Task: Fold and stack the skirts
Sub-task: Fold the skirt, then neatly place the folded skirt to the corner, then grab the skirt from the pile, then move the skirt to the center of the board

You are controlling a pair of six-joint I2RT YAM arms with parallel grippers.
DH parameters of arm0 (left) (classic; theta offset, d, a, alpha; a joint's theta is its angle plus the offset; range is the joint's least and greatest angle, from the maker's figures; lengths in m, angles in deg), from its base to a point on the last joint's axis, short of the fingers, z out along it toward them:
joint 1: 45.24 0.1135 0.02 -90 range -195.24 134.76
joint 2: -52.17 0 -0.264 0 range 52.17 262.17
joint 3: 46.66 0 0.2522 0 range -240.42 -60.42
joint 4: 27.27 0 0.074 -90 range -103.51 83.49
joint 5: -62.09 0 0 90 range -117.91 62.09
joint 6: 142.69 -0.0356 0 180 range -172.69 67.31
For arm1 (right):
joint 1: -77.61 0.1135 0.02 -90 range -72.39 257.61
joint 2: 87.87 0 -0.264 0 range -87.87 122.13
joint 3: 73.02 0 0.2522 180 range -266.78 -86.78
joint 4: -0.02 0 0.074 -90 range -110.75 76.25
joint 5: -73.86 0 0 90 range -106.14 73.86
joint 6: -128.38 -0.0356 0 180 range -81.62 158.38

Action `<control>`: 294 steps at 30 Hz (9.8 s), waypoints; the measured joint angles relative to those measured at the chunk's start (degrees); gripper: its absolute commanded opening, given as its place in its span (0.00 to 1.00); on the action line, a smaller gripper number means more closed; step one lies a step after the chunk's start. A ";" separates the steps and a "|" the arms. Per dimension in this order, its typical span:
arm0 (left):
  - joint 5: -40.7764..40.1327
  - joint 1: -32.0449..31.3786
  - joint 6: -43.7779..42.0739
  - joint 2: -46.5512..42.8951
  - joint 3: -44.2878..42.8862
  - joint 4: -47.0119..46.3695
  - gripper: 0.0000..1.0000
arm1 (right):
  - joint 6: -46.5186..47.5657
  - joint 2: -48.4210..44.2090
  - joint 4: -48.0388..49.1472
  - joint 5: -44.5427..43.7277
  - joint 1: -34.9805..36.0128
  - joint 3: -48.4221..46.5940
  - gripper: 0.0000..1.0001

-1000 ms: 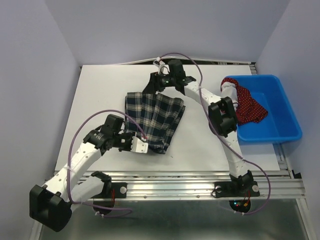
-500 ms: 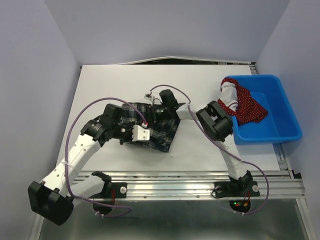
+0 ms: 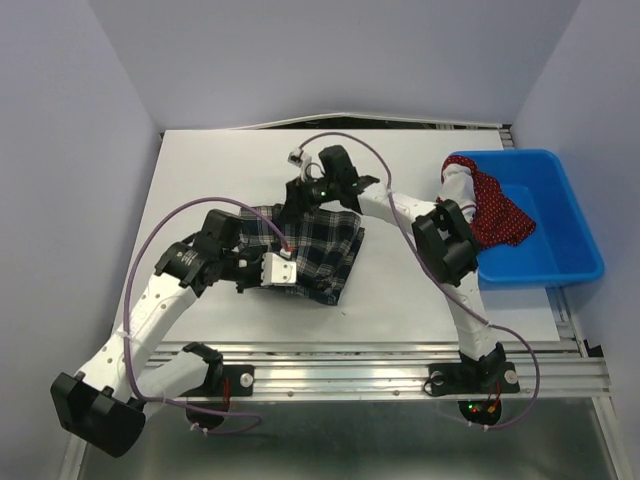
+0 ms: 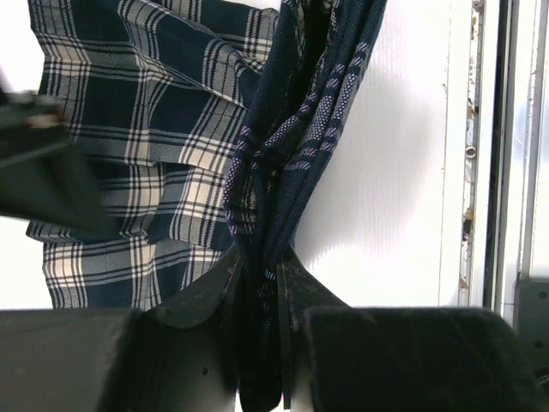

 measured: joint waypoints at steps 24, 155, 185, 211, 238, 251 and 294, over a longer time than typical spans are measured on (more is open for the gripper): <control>-1.01 0.28 7.63 12.09 -8.44 -1.70 0.00 | 4.76 11.23 3.15 2.95 -5.64 -5.53 0.35; -43.82 0.02 60.76 52.52 -21.81 -41.70 0.98 | 7.52 -31.93 -18.80 -19.74 -14.32 19.61 1.00; -33.09 25.42 39.41 75.91 -53.48 -35.28 0.98 | 8.28 -32.72 -20.41 -19.58 -14.38 22.71 1.00; -25.53 26.86 24.81 74.20 -67.58 -26.23 0.98 | 13.92 -32.57 -26.69 -22.40 -23.98 7.65 1.00; -13.31 21.51 40.24 21.18 -18.67 -21.42 0.99 | 56.41 -53.42 -28.98 -60.02 -19.41 42.23 0.99; -10.71 21.51 43.10 19.06 -18.60 -21.66 0.99 | 64.98 -53.99 -12.11 -71.30 -17.97 49.24 0.07; -0.55 23.21 55.39 22.67 -22.14 -23.78 0.98 | 2.14 -33.70 -10.88 -17.29 -36.30 -36.06 0.01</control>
